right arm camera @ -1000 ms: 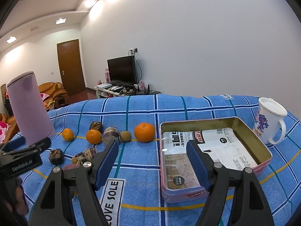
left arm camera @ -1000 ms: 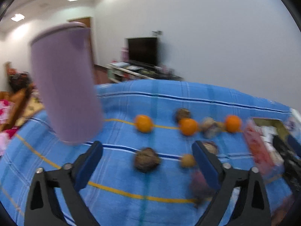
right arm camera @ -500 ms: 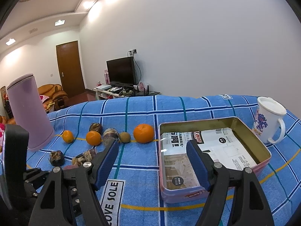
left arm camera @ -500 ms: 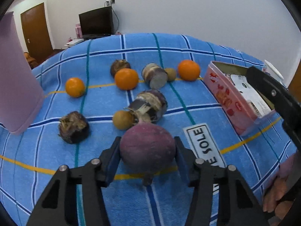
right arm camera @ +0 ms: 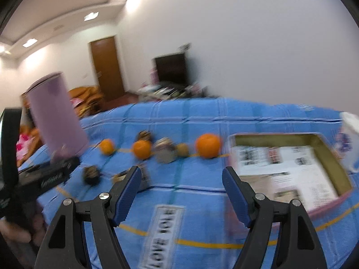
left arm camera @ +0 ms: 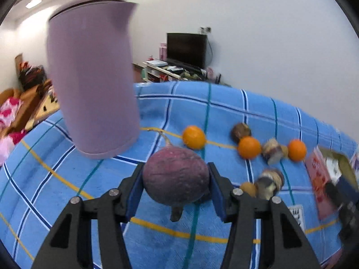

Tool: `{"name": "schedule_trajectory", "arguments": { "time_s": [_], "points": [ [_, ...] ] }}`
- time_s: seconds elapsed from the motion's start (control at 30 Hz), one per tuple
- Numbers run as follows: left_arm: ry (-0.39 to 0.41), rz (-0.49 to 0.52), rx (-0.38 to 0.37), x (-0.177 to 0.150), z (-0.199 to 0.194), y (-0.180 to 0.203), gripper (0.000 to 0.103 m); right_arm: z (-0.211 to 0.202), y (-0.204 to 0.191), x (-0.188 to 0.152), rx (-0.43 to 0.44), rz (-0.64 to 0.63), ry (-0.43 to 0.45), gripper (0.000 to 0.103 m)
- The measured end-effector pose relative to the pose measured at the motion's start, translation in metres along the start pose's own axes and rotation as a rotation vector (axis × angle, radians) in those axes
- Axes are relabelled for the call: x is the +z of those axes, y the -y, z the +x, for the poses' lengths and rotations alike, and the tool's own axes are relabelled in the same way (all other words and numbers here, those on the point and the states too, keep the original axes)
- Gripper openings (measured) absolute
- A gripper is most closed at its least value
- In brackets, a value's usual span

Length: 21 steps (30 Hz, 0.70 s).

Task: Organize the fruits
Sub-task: 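Grasp the purple beet with the left tool while the right tool grasps the taro root, then lift the beet with the left tool while the right tool carries the taro toward the tin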

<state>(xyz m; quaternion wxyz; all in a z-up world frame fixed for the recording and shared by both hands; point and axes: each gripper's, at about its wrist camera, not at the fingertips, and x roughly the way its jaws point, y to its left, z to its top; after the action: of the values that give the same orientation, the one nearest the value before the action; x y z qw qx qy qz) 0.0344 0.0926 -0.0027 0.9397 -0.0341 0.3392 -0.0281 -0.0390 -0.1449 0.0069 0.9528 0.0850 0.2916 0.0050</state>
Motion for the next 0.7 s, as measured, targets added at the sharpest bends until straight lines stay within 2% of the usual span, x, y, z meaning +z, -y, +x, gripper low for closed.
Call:
{"name": "schedule_trajectory", "arguments": {
  "time_s": [0.03, 0.13, 0.3, 0.33, 0.4, 0.53, 0.7],
  "points": [
    [0.004, -0.011, -0.005, 0.000, 0.000, -0.003, 0.056, 0.006, -0.006, 0.002, 0.042, -0.014, -0.032, 0.076],
    [0.007, -0.023, 0.001, 0.001, 0.003, -0.006, 0.056, 0.025, -0.030, 0.007, 0.099, -0.093, -0.115, 0.076],
    [-0.009, -0.030, 0.004, 0.002, 0.006, -0.006, 0.056, 0.066, -0.050, 0.004, 0.095, -0.168, -0.240, 0.075],
    [-0.008, -0.029, 0.009, 0.002, 0.006, -0.006, 0.056, 0.074, -0.051, 0.003, 0.103, -0.166, -0.268, 0.072],
    [-0.006, -0.024, 0.010, 0.002, 0.005, -0.005, 0.056, 0.088, -0.053, 0.001, 0.105, -0.154, -0.309, 0.048],
    [-0.007, -0.011, 0.008, 0.002, 0.006, -0.001, 0.056, 0.107, -0.048, 0.000, 0.122, -0.113, -0.326, 0.045],
    [-0.005, -0.006, 0.012, 0.001, 0.007, 0.000, 0.056, 0.102, -0.045, 0.001, 0.141, -0.096, -0.302, 0.042]
  ]
}}
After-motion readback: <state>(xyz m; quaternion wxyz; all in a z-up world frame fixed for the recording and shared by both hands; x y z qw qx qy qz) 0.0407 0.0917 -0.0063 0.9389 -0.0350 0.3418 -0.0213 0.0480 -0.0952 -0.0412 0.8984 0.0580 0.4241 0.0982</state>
